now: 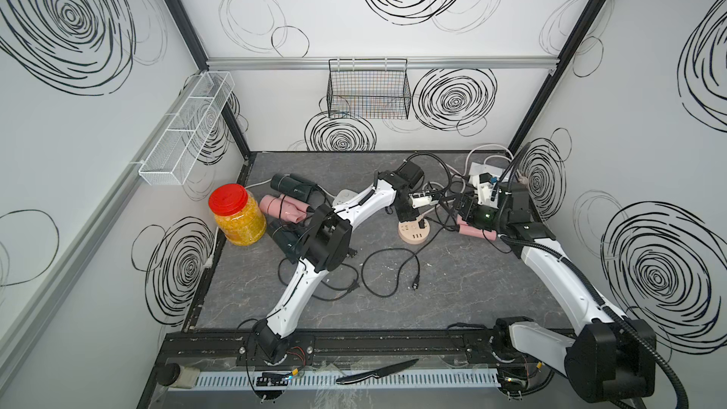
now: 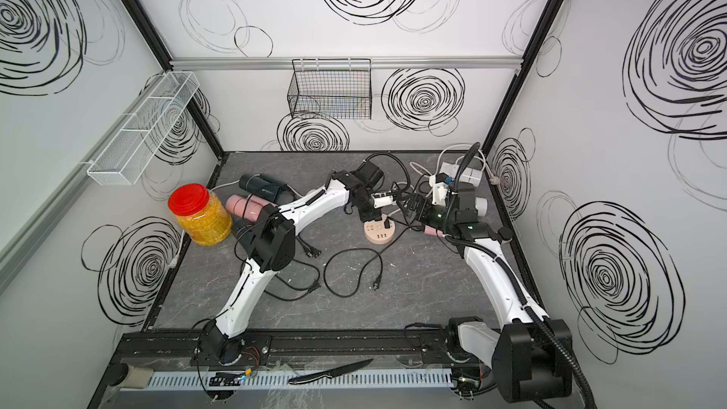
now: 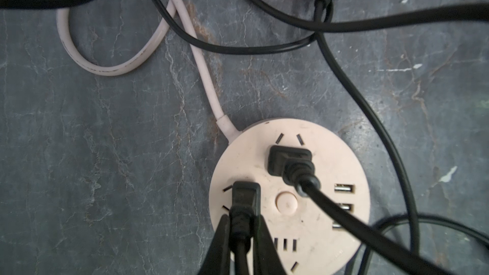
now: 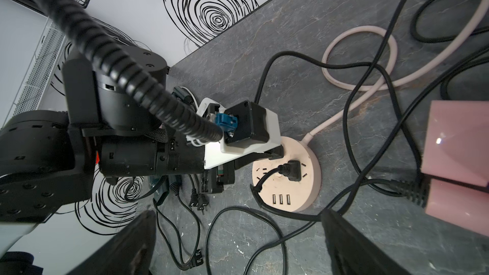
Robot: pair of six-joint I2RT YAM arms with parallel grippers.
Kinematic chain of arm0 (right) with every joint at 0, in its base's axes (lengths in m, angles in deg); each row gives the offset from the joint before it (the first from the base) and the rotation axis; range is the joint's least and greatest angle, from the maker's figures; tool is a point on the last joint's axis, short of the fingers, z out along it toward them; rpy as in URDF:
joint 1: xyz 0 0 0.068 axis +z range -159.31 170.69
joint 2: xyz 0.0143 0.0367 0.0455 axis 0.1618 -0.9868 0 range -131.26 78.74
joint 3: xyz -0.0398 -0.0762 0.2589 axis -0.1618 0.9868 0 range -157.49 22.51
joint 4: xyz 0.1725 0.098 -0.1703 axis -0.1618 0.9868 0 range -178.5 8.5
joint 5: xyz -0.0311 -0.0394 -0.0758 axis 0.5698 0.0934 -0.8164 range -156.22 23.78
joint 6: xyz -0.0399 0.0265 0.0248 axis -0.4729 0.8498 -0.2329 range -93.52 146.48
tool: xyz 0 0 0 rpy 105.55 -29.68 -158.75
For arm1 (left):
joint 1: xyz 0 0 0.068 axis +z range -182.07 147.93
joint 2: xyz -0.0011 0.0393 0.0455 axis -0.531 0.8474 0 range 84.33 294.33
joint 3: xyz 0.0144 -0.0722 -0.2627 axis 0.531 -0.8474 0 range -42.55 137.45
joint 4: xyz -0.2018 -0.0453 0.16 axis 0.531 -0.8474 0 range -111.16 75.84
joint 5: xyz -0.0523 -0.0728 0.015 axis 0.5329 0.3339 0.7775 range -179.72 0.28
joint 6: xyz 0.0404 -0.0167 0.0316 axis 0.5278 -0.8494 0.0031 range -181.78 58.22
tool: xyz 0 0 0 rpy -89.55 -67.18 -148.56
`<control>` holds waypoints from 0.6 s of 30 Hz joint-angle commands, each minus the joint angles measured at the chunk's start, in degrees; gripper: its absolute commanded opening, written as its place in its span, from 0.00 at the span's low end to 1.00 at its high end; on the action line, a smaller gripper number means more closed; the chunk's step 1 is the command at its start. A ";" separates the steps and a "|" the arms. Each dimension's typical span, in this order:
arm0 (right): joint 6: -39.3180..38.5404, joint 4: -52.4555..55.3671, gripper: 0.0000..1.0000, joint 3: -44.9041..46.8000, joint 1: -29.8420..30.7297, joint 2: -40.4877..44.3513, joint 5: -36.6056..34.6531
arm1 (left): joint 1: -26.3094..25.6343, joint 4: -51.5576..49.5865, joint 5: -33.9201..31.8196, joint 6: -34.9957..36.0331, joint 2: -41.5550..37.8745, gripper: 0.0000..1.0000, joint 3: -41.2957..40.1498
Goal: Charge the blow dryers
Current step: Insert the plug into the socket.
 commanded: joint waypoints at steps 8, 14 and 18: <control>-1.09 1.81 1.00 0.66 -0.39 2.70 -0.70 | -0.66 -3.63 0.09 1.04 4.67 0.05 -0.03; -1.34 2.51 1.00 0.53 -0.54 3.21 -1.07 | -0.93 -1.40 -0.17 0.84 4.24 0.05 -3.29; -1.35 2.55 1.00 0.53 -0.61 3.51 -1.07 | -0.94 1.27 0.35 -0.06 3.38 0.05 -6.37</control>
